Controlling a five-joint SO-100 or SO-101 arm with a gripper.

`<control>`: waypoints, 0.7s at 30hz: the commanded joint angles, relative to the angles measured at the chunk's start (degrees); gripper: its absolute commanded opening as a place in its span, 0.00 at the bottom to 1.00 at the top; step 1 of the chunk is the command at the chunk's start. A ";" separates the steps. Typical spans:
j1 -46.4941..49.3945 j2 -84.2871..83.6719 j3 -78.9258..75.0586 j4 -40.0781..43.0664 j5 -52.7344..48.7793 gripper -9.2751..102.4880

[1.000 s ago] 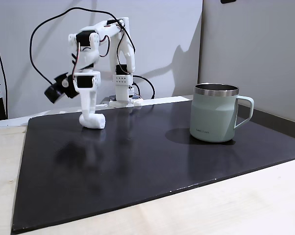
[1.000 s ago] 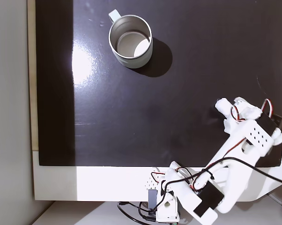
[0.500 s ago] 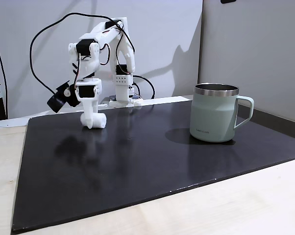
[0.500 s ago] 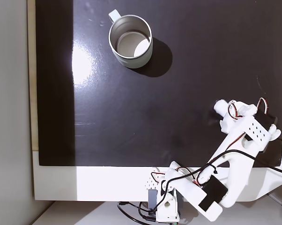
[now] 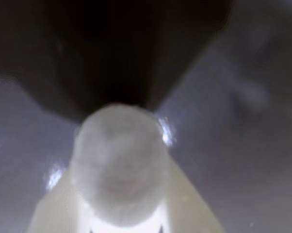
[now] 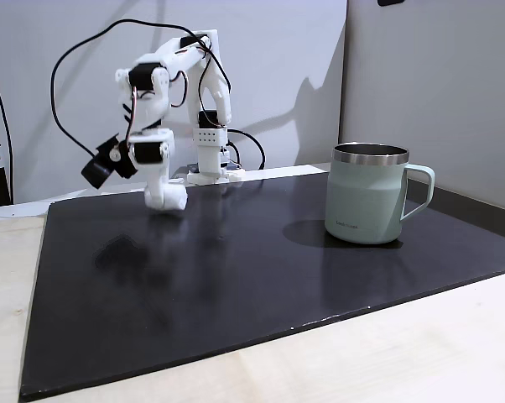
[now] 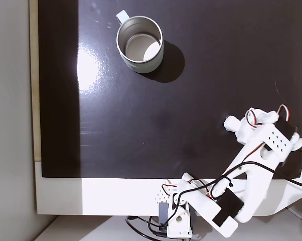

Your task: Grasp a gauze and put it in the cup.

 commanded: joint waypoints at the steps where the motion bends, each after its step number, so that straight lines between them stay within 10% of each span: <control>1: -0.62 3.08 -6.50 4.75 0.79 0.08; 21: -10.28 19.07 -27.60 29.44 6.06 0.08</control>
